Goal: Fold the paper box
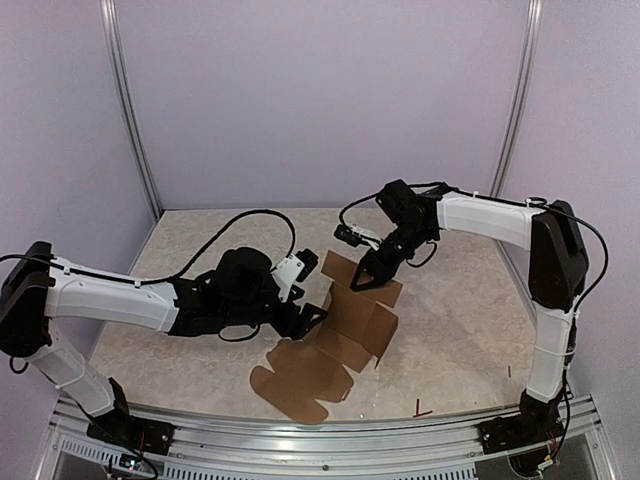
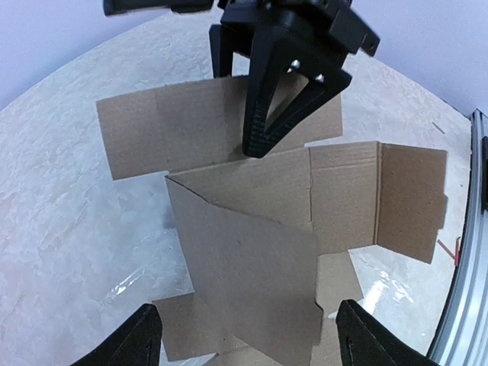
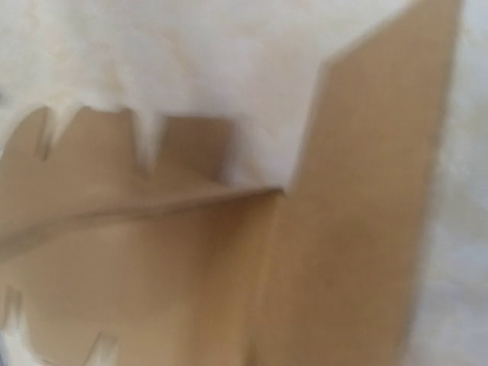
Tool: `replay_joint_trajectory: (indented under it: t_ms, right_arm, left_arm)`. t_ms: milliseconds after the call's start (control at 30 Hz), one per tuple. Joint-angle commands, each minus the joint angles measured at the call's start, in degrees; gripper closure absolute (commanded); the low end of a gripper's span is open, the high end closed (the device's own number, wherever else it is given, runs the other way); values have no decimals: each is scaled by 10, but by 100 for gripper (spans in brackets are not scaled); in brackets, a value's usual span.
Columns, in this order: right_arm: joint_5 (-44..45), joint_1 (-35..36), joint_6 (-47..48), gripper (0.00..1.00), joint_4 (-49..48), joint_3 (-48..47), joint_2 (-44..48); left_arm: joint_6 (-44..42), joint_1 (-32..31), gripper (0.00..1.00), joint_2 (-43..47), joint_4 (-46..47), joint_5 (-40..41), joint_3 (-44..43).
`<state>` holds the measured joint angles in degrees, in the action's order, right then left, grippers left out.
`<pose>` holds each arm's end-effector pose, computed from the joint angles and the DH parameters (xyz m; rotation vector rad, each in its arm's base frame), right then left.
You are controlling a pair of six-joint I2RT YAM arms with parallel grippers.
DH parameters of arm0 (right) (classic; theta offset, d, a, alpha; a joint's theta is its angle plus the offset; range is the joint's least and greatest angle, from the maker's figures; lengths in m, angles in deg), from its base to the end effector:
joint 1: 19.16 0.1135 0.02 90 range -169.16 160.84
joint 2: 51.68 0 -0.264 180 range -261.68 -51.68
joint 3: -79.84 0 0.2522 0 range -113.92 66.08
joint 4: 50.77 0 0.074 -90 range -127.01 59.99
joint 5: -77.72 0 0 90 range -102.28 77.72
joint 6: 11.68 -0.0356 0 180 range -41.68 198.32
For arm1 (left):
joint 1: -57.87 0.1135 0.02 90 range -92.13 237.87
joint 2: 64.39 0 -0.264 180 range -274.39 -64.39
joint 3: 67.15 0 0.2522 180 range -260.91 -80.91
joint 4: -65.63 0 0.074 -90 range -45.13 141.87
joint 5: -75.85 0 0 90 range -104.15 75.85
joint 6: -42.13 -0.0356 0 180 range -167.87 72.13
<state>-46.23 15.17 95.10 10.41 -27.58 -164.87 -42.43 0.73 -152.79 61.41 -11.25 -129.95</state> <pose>0.3318 0.2507 0.2355 -1.3161 2.3630 0.8984 0.1833 -0.2805 0.2139 0.9085 1.9474 -0.6002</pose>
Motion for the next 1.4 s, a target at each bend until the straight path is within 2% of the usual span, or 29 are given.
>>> replay_joint_trajectory:
  t_ms: [0,133,267,367,733,800,867,1100,1200,1367]
  right_arm:
    - [39,-22,-4,57,1,8,-24]
    - [90,-22,16,50,-15,13,-7]
    - [103,-22,28,48,-26,26,8]
    - [103,-22,30,47,-24,30,7]
    - [76,-22,26,46,-13,25,-11]
    - [74,-22,26,46,-12,26,-10]
    - [74,-22,26,46,-12,27,-9]
    - [77,-22,36,46,-10,36,9]
    - [75,-22,48,46,-7,36,18]
    - [48,-22,87,44,0,39,53]
  left_arm:
    - [28,30,23,54,-40,-92,15]
    - [42,61,23,61,-63,-123,9]
    - [42,80,24,34,-93,-148,-17]
    - [36,70,24,7,-109,-176,-45]
    - [24,0,25,-109,-234,-16,-211]
    - [24,-2,29,-139,-261,2,-237]
    - [28,-2,39,-155,-277,14,-255]
    - [37,2,92,-149,-284,26,-260]
    - [36,3,100,-132,-277,24,-248]
    - [12,9,100,-98,-248,17,-205]
